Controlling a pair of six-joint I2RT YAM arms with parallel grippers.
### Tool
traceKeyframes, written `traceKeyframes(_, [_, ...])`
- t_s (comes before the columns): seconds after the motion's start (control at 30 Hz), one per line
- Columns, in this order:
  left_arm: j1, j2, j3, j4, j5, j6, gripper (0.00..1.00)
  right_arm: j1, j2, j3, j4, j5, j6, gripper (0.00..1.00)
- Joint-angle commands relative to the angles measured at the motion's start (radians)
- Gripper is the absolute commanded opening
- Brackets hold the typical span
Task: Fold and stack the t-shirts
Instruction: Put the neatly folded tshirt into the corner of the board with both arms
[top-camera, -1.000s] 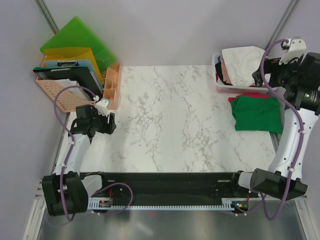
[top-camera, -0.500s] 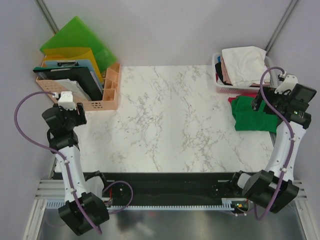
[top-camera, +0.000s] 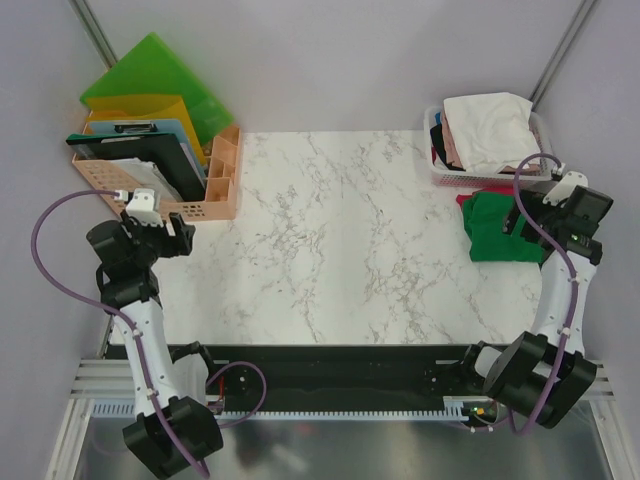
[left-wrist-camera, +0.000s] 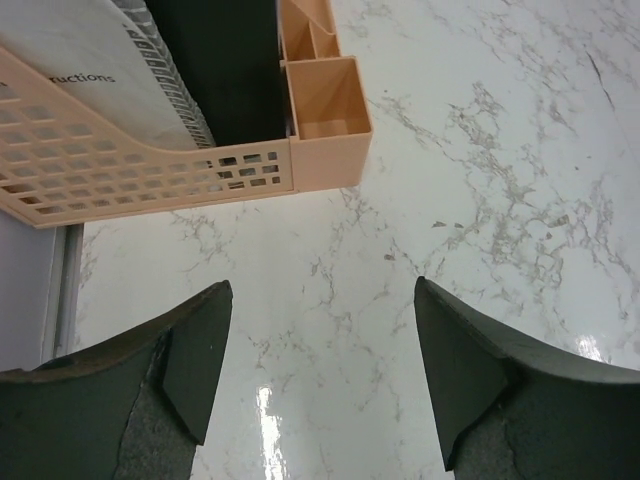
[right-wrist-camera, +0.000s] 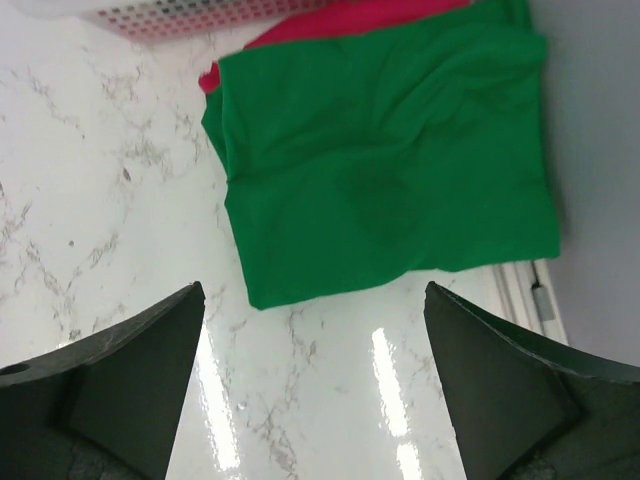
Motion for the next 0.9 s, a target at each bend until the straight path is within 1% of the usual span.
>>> traceKeyframes(0.0, [0.007,-0.036,0.068,-0.1,0.097,0.065,0.81,-0.002,-0.071,-0.015,0.044,-0.037,0.027,0.98])
traceKeyframes(0.1, [0.007,-0.051,0.094,-0.155,0.059,0.114,0.81,-0.002,-0.091,-0.021,0.034,-0.026,0.007,0.98])
traceKeyframes(0.17, [0.007,-0.066,0.099,-0.177,0.021,0.122,0.82,-0.002,-0.098,-0.037,0.034,-0.028,0.0,0.98])
traceKeyframes(0.2, [0.007,-0.068,0.11,-0.185,0.005,0.124,0.94,-0.002,-0.1,-0.041,0.034,-0.028,-0.006,0.98])
traceKeyframes(0.23, [0.006,-0.065,0.116,-0.198,-0.01,0.121,1.0,-0.002,-0.1,-0.046,0.034,-0.029,-0.008,0.98])
traceKeyframes(0.3, [0.007,-0.057,0.145,-0.227,-0.041,0.121,1.0,-0.002,-0.098,-0.063,0.041,-0.035,-0.008,0.98])
traceKeyframes(0.43, [0.006,-0.039,0.173,-0.269,-0.035,0.124,1.0,-0.002,-0.086,-0.064,0.044,-0.051,-0.003,0.98])
traceKeyframes(0.53, [0.007,-0.043,0.173,-0.271,-0.012,0.125,1.0,-0.002,-0.088,-0.07,0.047,-0.054,-0.006,0.98])
traceKeyframes(0.6, [0.004,-0.027,0.193,-0.295,0.037,0.121,1.0,-0.002,-0.085,-0.075,0.047,-0.065,-0.01,0.98])
traceKeyframes(0.67, [0.006,0.005,0.234,-0.341,0.08,0.108,1.0,-0.002,-0.085,-0.084,0.047,-0.069,-0.013,0.98])
traceKeyframes(0.73, [0.004,0.068,0.315,-0.428,0.085,0.099,1.0,-0.002,-0.089,-0.086,0.047,-0.068,-0.014,0.98])
traceKeyframes(0.8, [0.006,0.125,0.395,-0.503,0.07,0.098,1.0,-0.002,-0.095,-0.089,0.047,-0.068,-0.016,0.98])
traceKeyframes(0.87, [0.006,0.15,0.436,-0.54,0.024,0.099,1.0,-0.002,-0.106,-0.096,0.051,-0.069,-0.016,0.98])
